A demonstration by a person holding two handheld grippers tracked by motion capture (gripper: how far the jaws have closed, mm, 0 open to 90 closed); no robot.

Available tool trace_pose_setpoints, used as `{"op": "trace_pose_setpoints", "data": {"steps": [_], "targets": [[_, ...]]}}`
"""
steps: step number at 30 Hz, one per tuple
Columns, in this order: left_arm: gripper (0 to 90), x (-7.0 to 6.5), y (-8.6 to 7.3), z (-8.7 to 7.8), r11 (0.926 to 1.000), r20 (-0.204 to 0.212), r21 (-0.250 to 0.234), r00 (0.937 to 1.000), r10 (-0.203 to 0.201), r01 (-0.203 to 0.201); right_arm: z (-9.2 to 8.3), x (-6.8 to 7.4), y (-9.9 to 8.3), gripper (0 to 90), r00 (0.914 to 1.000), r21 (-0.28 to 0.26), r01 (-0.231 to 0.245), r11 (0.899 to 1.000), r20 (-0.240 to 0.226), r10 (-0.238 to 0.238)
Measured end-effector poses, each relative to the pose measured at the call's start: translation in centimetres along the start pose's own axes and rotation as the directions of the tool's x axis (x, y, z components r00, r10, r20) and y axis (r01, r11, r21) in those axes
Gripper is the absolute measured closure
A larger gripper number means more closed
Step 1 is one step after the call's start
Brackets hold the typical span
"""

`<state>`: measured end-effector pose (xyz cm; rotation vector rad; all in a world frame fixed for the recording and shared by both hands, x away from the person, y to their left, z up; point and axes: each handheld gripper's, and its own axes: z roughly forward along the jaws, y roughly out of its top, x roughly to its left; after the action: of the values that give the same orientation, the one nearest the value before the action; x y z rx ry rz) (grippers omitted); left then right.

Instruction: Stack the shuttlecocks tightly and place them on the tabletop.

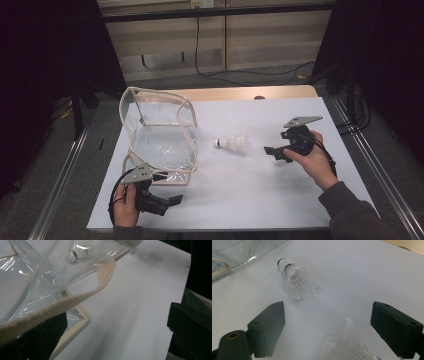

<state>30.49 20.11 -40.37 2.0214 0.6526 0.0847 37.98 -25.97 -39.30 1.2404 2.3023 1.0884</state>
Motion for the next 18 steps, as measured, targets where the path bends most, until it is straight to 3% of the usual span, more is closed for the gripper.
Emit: {"op": "trace_pose_setpoints", "data": {"steps": [18], "targets": [[3.1, 0.1, 0.0, -0.1, 1.0, 0.0, 0.002, 1.0, -0.001, 0.001, 1.1, -0.7, -1.2, 35.4, 0.9954, 0.064, 0.028, 0.998, 0.089, -0.034]]}}
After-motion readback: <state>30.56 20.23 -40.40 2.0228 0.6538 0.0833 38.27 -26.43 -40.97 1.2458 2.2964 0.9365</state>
